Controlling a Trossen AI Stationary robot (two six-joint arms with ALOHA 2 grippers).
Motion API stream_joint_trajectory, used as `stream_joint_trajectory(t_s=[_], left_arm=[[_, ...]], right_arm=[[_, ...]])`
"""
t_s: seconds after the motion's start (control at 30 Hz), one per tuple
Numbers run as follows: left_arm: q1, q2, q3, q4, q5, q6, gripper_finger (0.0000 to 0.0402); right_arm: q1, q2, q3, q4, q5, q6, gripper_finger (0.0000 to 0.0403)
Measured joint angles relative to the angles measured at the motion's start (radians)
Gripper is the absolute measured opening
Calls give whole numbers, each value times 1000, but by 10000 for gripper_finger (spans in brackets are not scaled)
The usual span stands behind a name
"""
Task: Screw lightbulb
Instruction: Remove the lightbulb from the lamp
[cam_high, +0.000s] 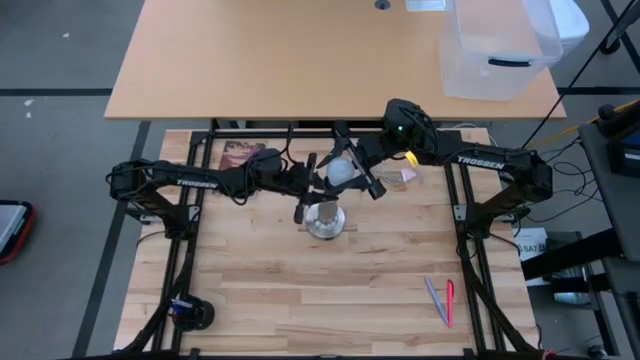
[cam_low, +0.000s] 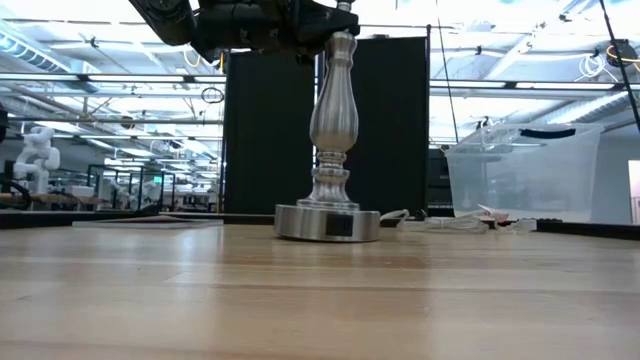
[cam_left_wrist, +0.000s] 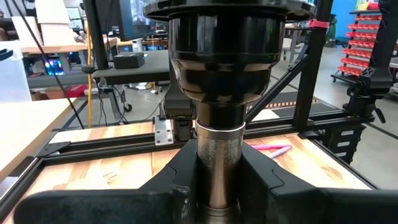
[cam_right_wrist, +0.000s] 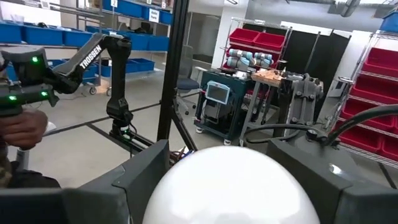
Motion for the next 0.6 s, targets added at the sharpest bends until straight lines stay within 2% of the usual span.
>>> stream_joint_trajectory(t_s=[0.2, 0.37, 0.6], left_arm=[[10, 1, 1, 1, 88, 31, 72], [16, 1, 1, -5, 118, 31, 72], [17, -2, 0, -17, 139, 33, 72]], right_arm=[[1, 6, 0, 11, -45, -11, 267], [0, 32, 0, 66, -91, 16, 256], [1, 43, -1, 116, -10, 66, 303]])
